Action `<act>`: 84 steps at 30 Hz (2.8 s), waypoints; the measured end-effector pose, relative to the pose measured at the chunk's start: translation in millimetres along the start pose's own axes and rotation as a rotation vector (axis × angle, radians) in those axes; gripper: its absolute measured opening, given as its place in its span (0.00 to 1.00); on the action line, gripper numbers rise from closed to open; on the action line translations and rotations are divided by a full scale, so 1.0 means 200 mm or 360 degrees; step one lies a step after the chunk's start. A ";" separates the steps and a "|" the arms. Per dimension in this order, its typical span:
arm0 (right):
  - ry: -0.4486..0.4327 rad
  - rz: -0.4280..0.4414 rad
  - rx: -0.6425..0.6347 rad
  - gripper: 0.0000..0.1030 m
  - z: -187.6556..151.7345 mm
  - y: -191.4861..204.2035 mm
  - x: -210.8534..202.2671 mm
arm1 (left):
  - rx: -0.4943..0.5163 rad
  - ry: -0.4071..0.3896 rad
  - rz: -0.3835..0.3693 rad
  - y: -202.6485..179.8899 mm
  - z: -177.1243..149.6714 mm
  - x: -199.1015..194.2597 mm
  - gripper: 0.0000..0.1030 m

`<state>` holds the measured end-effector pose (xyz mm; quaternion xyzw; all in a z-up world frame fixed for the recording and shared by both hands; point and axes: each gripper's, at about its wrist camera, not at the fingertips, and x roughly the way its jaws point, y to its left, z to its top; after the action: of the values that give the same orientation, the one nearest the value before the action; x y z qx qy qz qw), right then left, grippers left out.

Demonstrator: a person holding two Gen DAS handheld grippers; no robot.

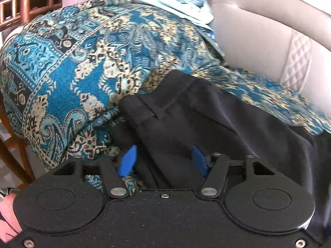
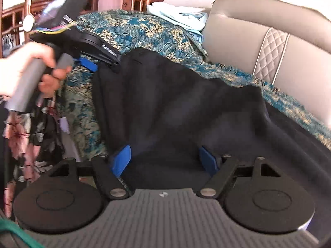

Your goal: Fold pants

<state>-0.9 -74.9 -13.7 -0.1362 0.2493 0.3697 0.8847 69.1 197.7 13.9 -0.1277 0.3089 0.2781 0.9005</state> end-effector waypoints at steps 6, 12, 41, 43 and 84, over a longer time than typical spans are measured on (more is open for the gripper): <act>-0.0042 0.0002 0.0169 0.83 0.00 -0.09 -0.05 | 0.0044 -0.0073 0.0156 0.01 -0.01 -0.01 0.07; -0.0076 -0.0154 0.0423 0.84 0.03 -0.27 -0.02 | 0.0168 -0.0011 0.0255 0.00 -0.08 -0.01 0.06; 0.0147 -0.1021 0.0947 0.77 -0.23 -1.09 -0.35 | 0.1112 -0.0142 -0.1059 -1.28 -0.24 -0.33 0.19; 0.0144 -0.1062 0.0868 0.77 -0.27 -1.13 -0.35 | 0.1216 -0.0147 -0.1070 -1.38 -0.32 -0.33 0.19; -0.0607 -0.1564 0.2800 0.92 -1.47 -1.43 -1.81 | 0.0894 -0.0101 -0.0645 -1.13 -0.27 -0.17 0.54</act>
<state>-112.2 -608.6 -47.9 0.5348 0.2039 -0.3317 0.7499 152.5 -21.2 6.3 0.0752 0.3137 0.0015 0.9465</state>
